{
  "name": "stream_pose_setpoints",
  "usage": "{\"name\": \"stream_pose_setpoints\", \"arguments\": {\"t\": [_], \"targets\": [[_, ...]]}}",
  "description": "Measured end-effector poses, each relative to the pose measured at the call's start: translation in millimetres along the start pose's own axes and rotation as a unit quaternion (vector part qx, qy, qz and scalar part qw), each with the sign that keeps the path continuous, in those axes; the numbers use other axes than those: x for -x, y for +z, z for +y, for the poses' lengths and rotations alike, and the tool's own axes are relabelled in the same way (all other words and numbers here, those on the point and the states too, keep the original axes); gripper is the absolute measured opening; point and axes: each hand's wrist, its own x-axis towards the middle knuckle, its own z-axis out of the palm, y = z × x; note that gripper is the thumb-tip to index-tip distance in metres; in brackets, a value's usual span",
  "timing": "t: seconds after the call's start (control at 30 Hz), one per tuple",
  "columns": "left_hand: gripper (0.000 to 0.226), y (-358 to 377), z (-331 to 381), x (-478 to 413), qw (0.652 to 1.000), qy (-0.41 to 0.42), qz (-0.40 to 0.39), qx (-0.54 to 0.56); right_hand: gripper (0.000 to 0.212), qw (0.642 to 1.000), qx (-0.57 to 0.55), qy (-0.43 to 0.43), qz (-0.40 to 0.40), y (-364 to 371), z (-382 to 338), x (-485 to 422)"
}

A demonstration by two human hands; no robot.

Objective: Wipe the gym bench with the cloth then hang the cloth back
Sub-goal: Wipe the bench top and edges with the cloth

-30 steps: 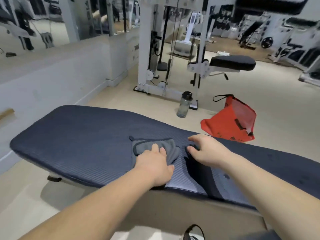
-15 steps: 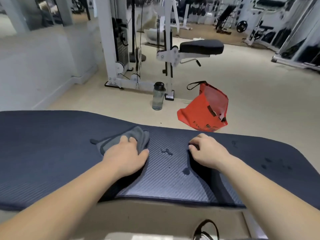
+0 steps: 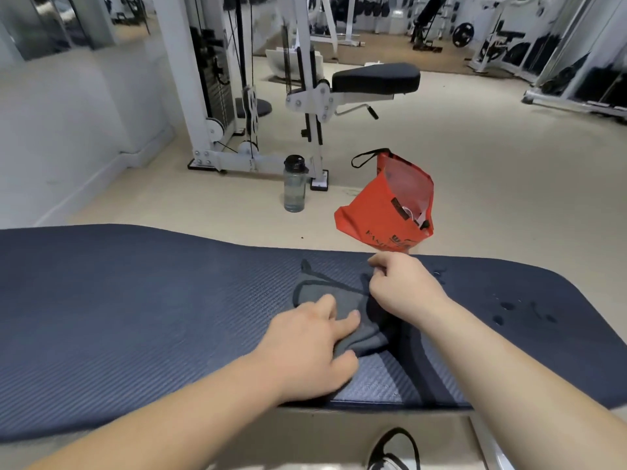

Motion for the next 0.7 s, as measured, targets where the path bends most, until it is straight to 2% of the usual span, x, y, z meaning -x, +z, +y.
{"name": "stream_pose_setpoints", "arguments": {"t": [0.03,0.1,0.23,0.3,0.37,0.47,0.53,0.6,0.7], "targets": [[0.062,0,-3,3,1.000,0.011,0.006,0.002,0.046,1.000,-0.002,-0.001,0.003,0,0,0],[0.060,-1,-23,0,0.999,-0.020,0.034,-0.011,0.043,1.000,-0.002,-0.009,0.007,1,0,2],[0.059,-13,-83,-6,0.970,-0.230,0.067,-0.038,0.039,0.999,-0.003,-0.033,-0.006,5,-3,6],[0.059,-14,-84,0,0.952,-0.297,0.075,-0.023,0.037,0.999,0.002,-0.043,-0.011,8,-7,6],[0.059,-8,-56,13,0.961,-0.264,0.070,-0.035,0.034,0.999,0.018,-0.049,-0.010,12,-13,7],[0.060,1,-10,35,0.998,-0.061,0.030,0.003,0.032,0.997,0.043,-0.058,-0.002,16,-21,9],[0.058,1,-10,38,0.999,0.036,0.008,0.023,0.033,0.997,0.046,-0.061,-0.004,18,-24,11],[0.056,-3,-29,31,0.999,0.013,0.030,0.007,0.033,0.997,0.046,-0.056,-0.005,18,-24,13],[0.055,-14,-70,15,0.987,-0.156,0.043,-0.026,0.030,0.998,0.044,-0.050,-0.003,16,-19,17]]}}
